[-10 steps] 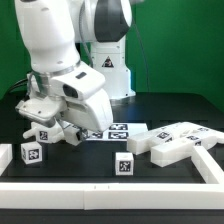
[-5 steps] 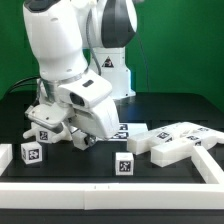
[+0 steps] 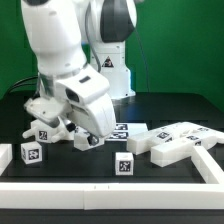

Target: Assemble chair

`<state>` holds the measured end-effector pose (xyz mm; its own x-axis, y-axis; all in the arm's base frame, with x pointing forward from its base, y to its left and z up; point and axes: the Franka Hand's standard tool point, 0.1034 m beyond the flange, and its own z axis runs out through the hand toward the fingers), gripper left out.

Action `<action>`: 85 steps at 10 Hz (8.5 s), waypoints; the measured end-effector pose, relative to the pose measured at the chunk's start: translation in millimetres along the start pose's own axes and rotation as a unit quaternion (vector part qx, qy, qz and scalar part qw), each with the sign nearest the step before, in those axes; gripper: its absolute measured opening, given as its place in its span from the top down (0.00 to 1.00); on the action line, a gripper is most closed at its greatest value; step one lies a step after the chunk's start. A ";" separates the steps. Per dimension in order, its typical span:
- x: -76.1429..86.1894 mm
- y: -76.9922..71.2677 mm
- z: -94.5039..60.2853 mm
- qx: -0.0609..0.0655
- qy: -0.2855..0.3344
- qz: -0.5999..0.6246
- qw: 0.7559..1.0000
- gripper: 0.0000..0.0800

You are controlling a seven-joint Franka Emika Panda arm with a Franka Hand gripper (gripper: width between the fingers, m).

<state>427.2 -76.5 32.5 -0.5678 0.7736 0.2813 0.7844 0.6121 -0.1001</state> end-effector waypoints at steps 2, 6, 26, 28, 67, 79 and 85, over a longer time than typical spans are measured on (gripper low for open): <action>-14.3 33.6 -36.5 -0.015 -0.028 0.060 0.998 0.19; -21.4 90.3 -62.5 -0.073 -0.058 0.163 0.982 0.19; -9.5 115.3 -35.8 -0.113 0.087 0.810 0.568 0.19; -4.7 119.0 -34.1 -0.103 0.097 0.853 0.502 0.19; -86.3 -100.2 -2.3 -0.128 0.040 0.868 0.479 0.65; -85.5 -88.4 -25.8 -0.125 0.046 0.876 0.463 0.19; -30.4 -20.6 -50.1 -0.133 0.053 0.892 0.429 0.19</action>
Offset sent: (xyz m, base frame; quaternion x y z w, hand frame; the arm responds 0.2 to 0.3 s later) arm 0.0869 0.0453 0.0312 -0.0969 -0.0598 0.1382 0.9838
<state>440.8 -120.8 73.8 0.9985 -0.0489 0.0262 -0.0448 -0.9894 -0.1384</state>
